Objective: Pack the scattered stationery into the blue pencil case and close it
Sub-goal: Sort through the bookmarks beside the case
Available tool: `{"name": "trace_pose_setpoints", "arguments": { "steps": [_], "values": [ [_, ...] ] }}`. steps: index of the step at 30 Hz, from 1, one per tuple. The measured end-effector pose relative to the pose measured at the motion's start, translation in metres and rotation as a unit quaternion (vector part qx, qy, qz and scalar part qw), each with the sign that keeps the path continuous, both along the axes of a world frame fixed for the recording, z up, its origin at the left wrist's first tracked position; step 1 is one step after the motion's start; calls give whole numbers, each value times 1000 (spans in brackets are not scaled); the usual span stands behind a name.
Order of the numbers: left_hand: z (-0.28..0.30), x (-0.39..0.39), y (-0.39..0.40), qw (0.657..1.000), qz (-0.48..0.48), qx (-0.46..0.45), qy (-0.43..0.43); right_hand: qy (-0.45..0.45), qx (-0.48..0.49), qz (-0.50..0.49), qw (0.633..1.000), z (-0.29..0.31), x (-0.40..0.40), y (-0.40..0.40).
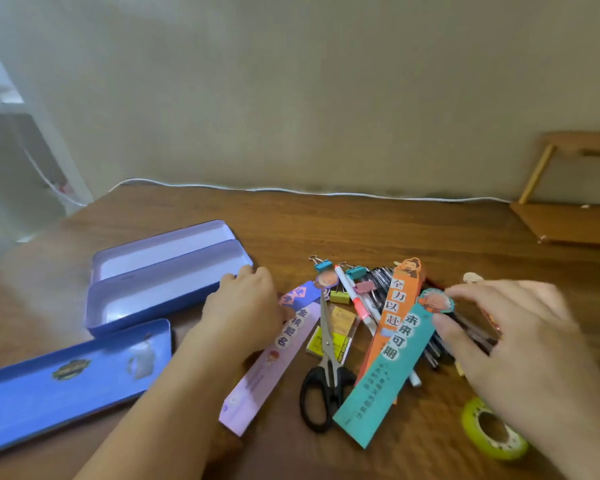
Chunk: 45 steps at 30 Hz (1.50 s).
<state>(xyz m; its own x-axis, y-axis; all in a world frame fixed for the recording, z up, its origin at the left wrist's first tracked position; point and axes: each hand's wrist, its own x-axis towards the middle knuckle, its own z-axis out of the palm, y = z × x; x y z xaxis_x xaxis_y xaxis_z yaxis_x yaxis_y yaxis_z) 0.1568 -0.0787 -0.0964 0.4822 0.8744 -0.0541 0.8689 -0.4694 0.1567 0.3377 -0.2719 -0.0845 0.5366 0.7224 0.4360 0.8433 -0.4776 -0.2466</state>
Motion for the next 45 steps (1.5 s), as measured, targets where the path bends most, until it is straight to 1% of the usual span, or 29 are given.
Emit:
{"name": "trace_pose_setpoints", "arguments": {
  "steps": [2,3,6,10,14,16,18,22,25,26,27,28,29,30,31,32,33,34,35,36,37,38,40,42,45],
  "values": [
    [0,-2,-3,1000,9,26,-8,32,-100,-44,993,0,-11,0],
    [0,-2,-4,999,12,40,-7,39,-121,-51,991,-2,-14,1],
    [1,2,-7,999,19,41,-3,40,-144,-65,987,-9,-17,9],
    [0,4,-1,1000,14,-10,-2,-15,-192,-78,978,-11,-24,17],
    [0,0,9,997,-2,-68,-20,-7,-185,-77,980,-7,-27,20],
    [0,0,10,997,-6,-75,-21,18,-158,-73,985,-10,-26,19],
    [0,0,9,996,0,-80,-26,53,-111,-76,989,-11,-22,17],
    [4,-6,7,998,-11,-41,-48,153,8,-89,984,-4,-5,12],
    [12,-10,7,994,6,-51,-99,242,115,-29,963,5,-4,8],
    [15,-11,7,990,10,-57,-126,278,147,-4,949,8,-7,8],
    [18,-13,6,983,13,-67,-171,323,173,16,930,11,-12,8],
    [20,-14,4,969,14,-82,-233,374,191,28,907,14,-16,8],
    [23,-16,2,945,12,-106,-310,422,202,39,883,20,-21,10],
    [26,-16,1,906,12,-148,-397,460,203,47,863,26,-26,12],
    [28,-14,-2,854,20,-198,-480,484,201,57,850,33,-31,15],
    [30,-11,-5,799,31,-251,-546,497,200,71,841,37,-36,18],
    [32,-8,-10,751,39,-296,-589,509,203,91,832,41,-41,23],
    [33,-4,-15,714,41,-328,-617,522,206,112,820,42,-47,28],
    [33,0,-20,684,42,-355,-636,536,210,127,807,40,-53,34],
    [32,3,-24,661,39,-380,-645,543,216,137,800,37,-60,41],
    [30,6,-29,645,37,-406,-646,537,219,142,802,33,-66,48],
    [28,7,-32,639,35,-429,-638,525,221,146,809,27,-71,53],
    [27,10,-36,641,36,-468,-607,484,224,143,834,18,-77,61],
    [27,10,-37,638,37,-513,-573,417,223,137,870,14,-79,64],
    [24,8,-34,648,14,-519,-557,351,238,141,894,11,-81,66]
  ]
}}
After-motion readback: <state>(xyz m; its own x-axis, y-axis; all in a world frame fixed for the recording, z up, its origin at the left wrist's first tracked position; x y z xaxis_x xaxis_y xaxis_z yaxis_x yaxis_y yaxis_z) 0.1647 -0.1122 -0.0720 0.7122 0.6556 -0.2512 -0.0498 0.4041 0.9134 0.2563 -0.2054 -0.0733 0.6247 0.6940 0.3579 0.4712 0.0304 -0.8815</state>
